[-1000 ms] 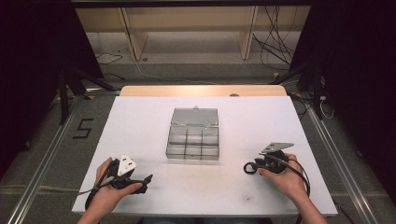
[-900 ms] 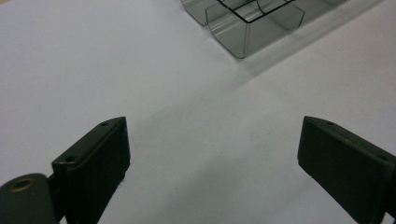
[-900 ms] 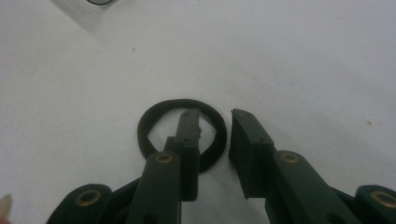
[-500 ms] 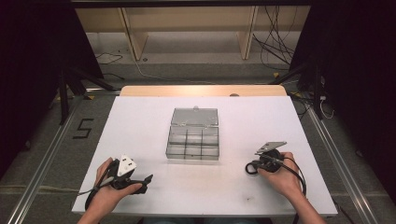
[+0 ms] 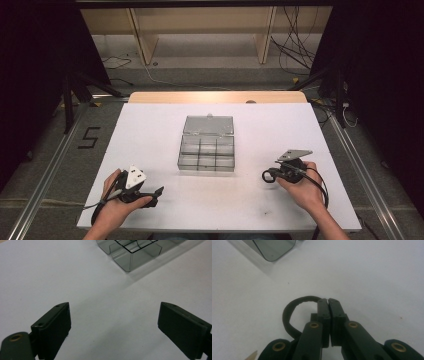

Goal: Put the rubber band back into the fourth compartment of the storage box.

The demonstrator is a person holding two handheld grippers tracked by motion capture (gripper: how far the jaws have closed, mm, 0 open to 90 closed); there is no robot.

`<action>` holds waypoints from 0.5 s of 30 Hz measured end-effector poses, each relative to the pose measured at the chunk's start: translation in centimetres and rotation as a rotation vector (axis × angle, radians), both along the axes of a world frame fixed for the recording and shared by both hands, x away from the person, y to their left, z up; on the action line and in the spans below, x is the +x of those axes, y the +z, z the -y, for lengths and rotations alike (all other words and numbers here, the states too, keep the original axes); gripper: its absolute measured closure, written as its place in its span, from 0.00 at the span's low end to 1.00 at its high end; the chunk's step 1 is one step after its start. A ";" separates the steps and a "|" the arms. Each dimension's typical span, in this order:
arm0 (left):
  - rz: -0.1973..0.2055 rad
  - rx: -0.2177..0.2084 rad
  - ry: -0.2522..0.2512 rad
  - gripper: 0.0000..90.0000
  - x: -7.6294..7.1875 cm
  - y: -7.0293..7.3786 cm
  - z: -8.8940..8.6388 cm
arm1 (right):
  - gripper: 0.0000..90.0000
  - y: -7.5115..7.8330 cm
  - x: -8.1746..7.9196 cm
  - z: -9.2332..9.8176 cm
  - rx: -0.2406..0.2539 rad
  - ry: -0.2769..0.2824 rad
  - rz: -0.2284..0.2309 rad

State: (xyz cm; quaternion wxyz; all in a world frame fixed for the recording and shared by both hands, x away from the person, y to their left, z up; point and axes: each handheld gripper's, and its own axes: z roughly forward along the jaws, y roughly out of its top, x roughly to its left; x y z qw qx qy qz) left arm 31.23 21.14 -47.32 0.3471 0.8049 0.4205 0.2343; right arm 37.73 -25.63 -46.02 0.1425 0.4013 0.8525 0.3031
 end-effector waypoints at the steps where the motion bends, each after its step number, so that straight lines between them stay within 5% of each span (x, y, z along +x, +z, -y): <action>1: 0.001 0.000 0.000 0.12 0.0 0.0 0.0 | 0.99 0.1 0.0 0.0 0.004 0.006 0.011; 15: 0.004 0.002 -0.003 0.13 0.0 0.0 0.1 | 0.99 1.2 -0.1 -0.7 0.042 0.005 0.068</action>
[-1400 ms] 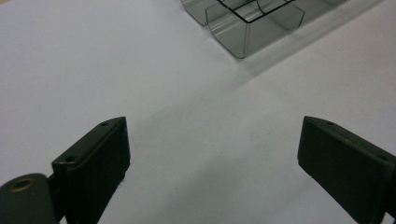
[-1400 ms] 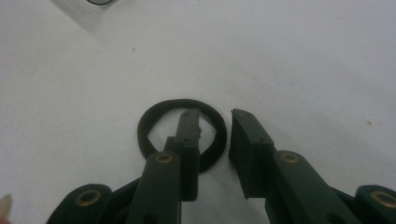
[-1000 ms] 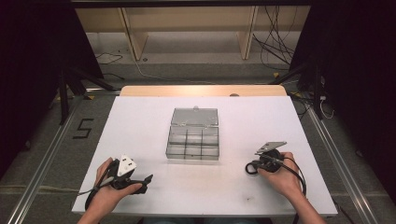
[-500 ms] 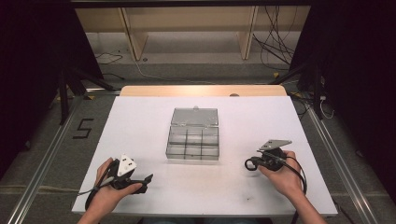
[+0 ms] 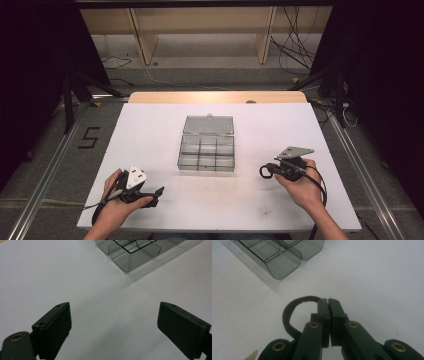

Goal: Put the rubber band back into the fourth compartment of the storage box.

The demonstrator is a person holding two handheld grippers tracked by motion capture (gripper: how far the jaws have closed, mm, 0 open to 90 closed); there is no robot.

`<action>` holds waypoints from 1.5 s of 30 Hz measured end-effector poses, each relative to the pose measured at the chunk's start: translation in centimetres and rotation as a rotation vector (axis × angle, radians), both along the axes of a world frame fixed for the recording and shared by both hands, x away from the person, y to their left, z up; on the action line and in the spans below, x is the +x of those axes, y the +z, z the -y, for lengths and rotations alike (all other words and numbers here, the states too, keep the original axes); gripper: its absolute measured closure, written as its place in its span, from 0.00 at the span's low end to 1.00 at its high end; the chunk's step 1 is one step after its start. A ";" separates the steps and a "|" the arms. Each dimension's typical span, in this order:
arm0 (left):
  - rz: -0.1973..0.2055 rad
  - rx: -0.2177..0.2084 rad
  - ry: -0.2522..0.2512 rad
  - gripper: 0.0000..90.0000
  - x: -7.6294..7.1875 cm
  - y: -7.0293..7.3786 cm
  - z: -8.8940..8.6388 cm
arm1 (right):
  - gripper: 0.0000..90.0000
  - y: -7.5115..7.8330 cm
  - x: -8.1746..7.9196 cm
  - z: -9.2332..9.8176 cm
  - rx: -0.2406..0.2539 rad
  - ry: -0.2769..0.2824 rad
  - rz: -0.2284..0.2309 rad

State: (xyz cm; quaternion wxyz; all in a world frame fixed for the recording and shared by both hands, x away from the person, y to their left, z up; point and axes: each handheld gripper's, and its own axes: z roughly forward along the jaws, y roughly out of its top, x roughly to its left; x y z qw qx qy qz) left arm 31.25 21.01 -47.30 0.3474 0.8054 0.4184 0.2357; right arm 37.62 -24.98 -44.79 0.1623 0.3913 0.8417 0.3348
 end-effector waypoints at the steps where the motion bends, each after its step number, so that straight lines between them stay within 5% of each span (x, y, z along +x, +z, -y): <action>1: 0.000 -0.001 0.000 0.13 0.0 0.0 0.0 | 0.99 0.0 0.0 0.0 0.001 0.002 0.001; 45: -0.009 -0.003 -0.008 0.16 0.1 -0.1 0.2 | 0.99 1.2 1.7 -4.1 0.031 0.062 0.053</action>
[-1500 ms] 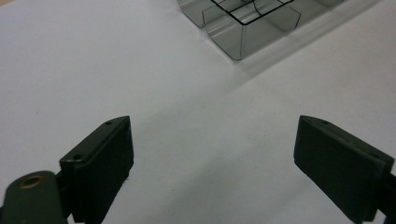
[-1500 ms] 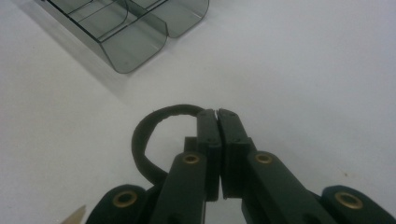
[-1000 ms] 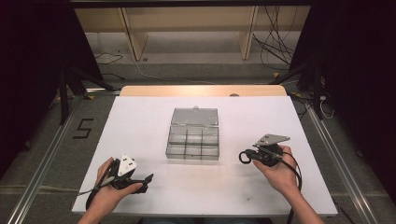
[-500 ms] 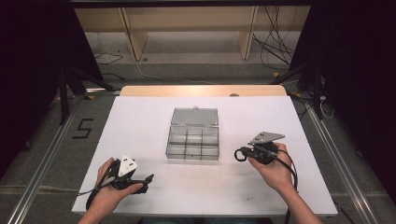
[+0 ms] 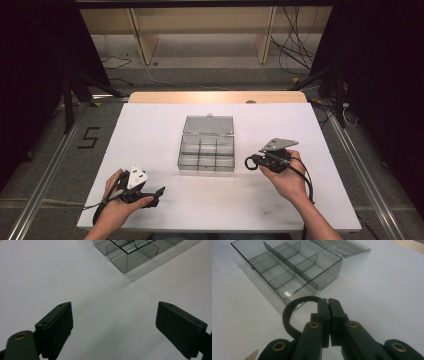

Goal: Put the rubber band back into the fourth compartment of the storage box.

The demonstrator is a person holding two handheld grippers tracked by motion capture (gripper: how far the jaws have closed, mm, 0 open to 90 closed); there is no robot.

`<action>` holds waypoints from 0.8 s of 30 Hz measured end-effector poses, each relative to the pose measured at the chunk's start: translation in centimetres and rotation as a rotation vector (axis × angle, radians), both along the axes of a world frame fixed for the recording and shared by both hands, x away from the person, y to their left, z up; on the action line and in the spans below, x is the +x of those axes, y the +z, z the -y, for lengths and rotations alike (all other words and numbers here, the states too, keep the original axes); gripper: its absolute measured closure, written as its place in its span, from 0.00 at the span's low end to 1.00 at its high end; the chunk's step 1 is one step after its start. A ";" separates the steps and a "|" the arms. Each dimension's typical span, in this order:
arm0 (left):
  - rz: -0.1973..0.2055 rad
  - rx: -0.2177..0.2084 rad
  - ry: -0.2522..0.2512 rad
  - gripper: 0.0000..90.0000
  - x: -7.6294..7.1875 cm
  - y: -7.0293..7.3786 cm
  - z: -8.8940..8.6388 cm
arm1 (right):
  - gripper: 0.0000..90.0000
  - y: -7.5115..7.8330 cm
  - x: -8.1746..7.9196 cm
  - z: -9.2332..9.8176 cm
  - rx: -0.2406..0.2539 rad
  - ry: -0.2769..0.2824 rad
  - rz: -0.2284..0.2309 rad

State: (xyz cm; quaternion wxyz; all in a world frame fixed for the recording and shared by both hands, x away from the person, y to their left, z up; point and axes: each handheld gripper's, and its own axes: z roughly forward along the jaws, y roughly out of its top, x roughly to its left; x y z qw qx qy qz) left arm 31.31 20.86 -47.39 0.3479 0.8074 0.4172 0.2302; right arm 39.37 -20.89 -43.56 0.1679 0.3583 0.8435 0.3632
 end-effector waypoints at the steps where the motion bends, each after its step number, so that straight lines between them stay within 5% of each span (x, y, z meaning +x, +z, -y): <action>1: 0.001 0.000 0.000 0.16 0.0 0.0 0.0 | 0.99 0.0 0.1 -0.2 0.001 0.003 0.002; 24: 0.001 -0.003 0.004 0.16 0.0 -0.1 -0.1 | 0.99 0.5 0.9 -1.8 0.020 0.020 0.017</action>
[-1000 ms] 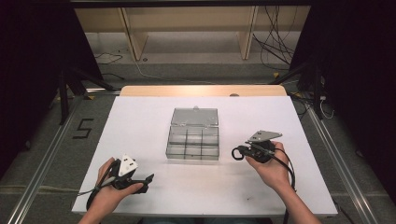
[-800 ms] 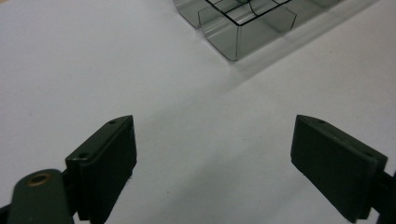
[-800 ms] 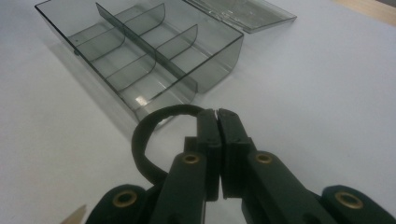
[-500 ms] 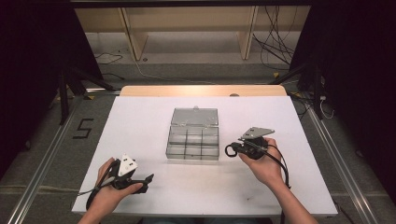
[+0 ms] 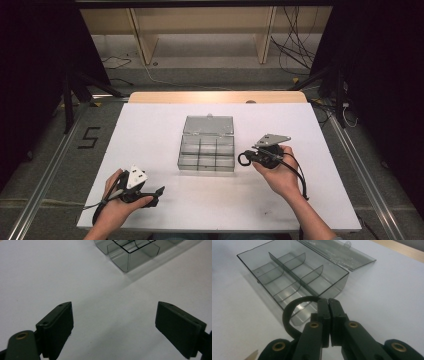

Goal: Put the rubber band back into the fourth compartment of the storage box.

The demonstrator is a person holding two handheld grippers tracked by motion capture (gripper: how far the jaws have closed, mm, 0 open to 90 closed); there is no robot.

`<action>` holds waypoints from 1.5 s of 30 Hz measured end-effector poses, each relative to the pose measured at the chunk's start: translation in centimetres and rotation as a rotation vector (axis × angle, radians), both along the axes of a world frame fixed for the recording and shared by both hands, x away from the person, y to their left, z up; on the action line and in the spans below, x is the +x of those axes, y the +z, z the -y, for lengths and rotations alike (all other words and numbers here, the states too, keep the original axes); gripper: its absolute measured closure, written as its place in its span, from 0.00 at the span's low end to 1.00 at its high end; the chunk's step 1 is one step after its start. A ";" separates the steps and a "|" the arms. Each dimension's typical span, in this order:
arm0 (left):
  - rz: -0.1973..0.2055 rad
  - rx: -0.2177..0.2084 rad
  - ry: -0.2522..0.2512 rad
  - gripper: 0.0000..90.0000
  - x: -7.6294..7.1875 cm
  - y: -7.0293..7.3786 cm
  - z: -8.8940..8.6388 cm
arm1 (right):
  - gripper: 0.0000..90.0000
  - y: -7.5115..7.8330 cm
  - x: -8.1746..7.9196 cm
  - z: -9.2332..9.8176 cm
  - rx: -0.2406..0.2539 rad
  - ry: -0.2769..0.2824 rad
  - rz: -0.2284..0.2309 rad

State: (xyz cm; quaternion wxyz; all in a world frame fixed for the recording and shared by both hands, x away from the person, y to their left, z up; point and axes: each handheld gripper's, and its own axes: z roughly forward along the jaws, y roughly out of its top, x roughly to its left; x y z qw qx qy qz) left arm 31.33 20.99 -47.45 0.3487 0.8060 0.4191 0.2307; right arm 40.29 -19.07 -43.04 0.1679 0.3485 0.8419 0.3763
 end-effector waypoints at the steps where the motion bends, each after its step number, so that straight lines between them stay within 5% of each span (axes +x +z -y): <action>1: -0.001 0.000 0.001 0.16 0.0 0.0 0.0 | 0.99 0.0 0.0 -0.1 0.000 -0.001 0.001; 45: 0.003 0.002 -0.013 0.17 0.0 0.0 0.2 | 0.99 0.8 1.0 -3.4 0.015 0.027 0.033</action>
